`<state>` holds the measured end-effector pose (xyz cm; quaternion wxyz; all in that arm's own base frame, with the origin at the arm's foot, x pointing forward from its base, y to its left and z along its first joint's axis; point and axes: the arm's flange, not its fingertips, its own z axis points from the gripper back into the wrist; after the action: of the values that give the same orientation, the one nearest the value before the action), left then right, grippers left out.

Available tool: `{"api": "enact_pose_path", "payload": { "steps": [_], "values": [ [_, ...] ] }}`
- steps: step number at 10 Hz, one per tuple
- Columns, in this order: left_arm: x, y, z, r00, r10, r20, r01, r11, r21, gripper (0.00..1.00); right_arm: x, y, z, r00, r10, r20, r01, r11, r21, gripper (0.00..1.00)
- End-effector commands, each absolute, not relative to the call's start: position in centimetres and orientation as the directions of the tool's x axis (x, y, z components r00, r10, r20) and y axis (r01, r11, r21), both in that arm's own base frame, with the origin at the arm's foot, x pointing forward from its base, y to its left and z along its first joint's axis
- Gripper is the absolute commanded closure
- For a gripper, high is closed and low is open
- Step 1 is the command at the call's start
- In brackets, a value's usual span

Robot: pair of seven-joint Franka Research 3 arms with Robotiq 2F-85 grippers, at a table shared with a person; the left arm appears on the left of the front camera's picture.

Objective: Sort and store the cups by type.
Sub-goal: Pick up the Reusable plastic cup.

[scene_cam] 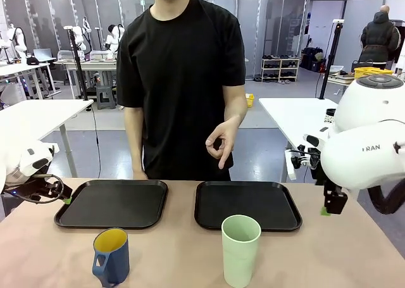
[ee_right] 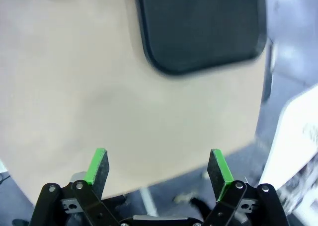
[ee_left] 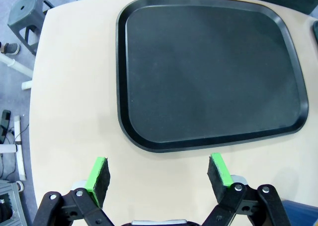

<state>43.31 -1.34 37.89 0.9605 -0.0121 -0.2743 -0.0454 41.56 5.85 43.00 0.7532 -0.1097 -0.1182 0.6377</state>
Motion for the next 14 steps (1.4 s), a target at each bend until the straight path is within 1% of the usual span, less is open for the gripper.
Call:
{"api": "enact_pose_path", "payload": {
  "steps": [1, 2, 3, 4, 7, 8, 10, 11, 13, 14],
  "values": [
    [43.3, -1.2, 37.9, 0.845, -0.079, 0.53, 0.092, 0.996, 0.002, 0.0, 41.8, 5.6, 41.1, -0.045, 0.984, 0.171, -0.972, -0.004, -0.237, 0.0],
    [43.3, -1.2, 37.9, 0.845, -0.079, 0.53, 0.092, 0.996, 0.002, 0.0, 41.7, 5.4, 40.2, -0.059, 0.974, 0.218, -0.971, -0.005, -0.239, 0.0],
    [43.3, -1.2, 37.9, 0.845, -0.079, 0.53, 0.092, 0.996, 0.002, 0.0, 41.4, 5.2, 39.3, -0.098, 0.96, 0.264, -0.972, -0.036, -0.231, 0.0],
    [43.3, -1.2, 37.9, 0.845, -0.079, 0.53, 0.092, 0.996, 0.002, 0.0, 41.1, 5.0, 38.4, -0.092, 0.962, 0.256, -0.976, -0.036, -0.216, 0.0],
    [43.3, -1.2, 37.9, 0.845, -0.079, 0.53, 0.092, 0.996, 0.002, 0.0, 41.2, 4.9, 35.7, -0.12, 0.872, 0.474, -0.977, -0.02, -0.211, 0.0],
    [43.3, -1.2, 37.9, 0.845, -0.079, 0.53, 0.092, 0.996, 0.002, 0.0, 41.0, 4.7, 34.6, -0.132, 0.802, 0.583, -0.978, -0.007, -0.211, 0.0],
    [43.3, -1.2, 37.9, 0.845, -0.079, 0.53, 0.092, 0.996, 0.002, 0.0, 40.2, 4.0, 32.4, -0.134, 0.681, 0.72, -0.982, 0.004, -0.187, 0.0],
    [43.3, -1.2, 37.9, 0.845, -0.079, 0.53, 0.092, 0.996, 0.002, 0.0, 39.8, 3.6, 31.5, -0.133, 0.627, 0.768, -0.984, 0.006, -0.176, 0.0],
    [43.3, -1.2, 37.9, 0.845, -0.079, 0.53, 0.092, 0.996, 0.002, 0.0, 39.3, 2.8, 29.5, -0.122, 0.554, 0.823, -0.991, -0.019, -0.134, 0.0],
    [43.3, -1.2, 37.9, 0.845, -0.079, 0.53, 0.092, 0.996, 0.002, 0.0, 39.3, 2.3, 28.6, -0.105, 0.544, 0.832, -0.994, -0.034, -0.103, 0.0]
  ]
}}
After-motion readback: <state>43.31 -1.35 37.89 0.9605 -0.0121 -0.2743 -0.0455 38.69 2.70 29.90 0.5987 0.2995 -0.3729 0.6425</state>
